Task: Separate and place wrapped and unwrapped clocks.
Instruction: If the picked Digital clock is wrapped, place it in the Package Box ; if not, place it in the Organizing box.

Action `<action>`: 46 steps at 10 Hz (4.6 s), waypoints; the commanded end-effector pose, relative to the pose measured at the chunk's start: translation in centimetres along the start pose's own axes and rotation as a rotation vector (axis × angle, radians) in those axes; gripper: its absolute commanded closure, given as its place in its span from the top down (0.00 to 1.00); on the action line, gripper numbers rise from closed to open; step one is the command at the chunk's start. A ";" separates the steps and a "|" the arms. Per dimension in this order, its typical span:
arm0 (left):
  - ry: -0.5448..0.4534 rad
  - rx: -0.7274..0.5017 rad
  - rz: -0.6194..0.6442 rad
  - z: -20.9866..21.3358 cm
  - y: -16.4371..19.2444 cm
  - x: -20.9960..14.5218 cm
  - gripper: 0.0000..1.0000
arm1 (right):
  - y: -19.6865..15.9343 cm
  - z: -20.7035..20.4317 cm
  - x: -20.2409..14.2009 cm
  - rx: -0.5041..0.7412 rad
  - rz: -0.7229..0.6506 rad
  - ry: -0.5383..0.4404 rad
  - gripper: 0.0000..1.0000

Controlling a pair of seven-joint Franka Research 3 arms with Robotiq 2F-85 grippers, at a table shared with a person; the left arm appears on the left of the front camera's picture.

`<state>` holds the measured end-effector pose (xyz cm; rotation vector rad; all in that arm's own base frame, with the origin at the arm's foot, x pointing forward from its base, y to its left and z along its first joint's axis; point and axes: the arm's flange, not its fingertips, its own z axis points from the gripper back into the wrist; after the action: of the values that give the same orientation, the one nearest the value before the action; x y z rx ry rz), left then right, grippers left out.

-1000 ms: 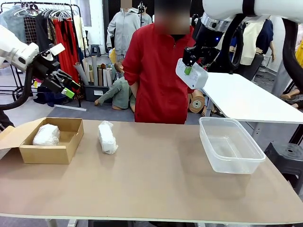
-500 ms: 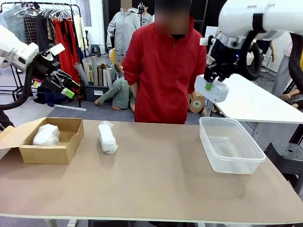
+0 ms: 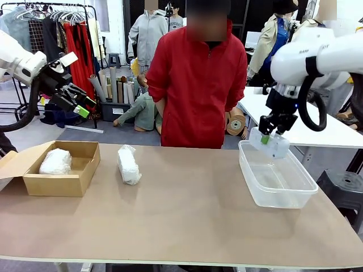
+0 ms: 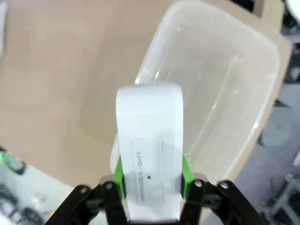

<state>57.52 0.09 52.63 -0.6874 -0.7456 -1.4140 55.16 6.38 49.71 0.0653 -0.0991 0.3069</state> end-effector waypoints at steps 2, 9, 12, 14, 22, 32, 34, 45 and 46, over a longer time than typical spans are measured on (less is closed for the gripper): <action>-0.001 0.003 -0.003 0.2 -0.1 0.2 1.00 | -1.0 -2.0 0.0 -0.014 -0.198 -0.117 0.00; -0.001 0.003 -0.003 0.2 -0.1 0.2 1.00 | -1.9 -2.5 0.2 -0.013 -0.204 -0.082 0.00; -0.001 0.003 -0.003 0.2 -0.1 0.2 1.00 | -2.8 -3.7 1.1 -0.023 -0.265 -0.054 0.00; -0.001 0.003 -0.003 0.2 -0.1 0.2 1.00 | -4.4 -5.8 1.7 -0.056 -0.320 -0.044 0.00; -0.001 0.003 -0.003 0.2 -0.1 0.2 1.00 | -5.9 -13.0 2.3 -0.155 -0.374 0.031 0.00; -0.001 0.003 -0.003 0.2 -0.1 0.2 1.00 | -5.8 -14.6 1.8 -0.155 -0.385 0.097 0.71; -0.001 0.003 -0.003 0.2 -0.1 0.2 1.00 | -5.9 -14.6 1.9 -0.152 -0.387 0.107 1.00; -0.001 0.003 -0.003 0.2 -0.1 0.2 1.00 | -6.1 -12.6 1.7 -0.123 -0.357 0.102 1.00; -0.001 0.003 -0.003 0.2 -0.1 0.2 1.00 | -6.1 -12.6 1.7 -0.123 -0.357 0.102 1.00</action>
<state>57.53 0.09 52.64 -0.6872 -0.7457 -1.4141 59.62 1.95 37.16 -0.0541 0.0138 -0.0419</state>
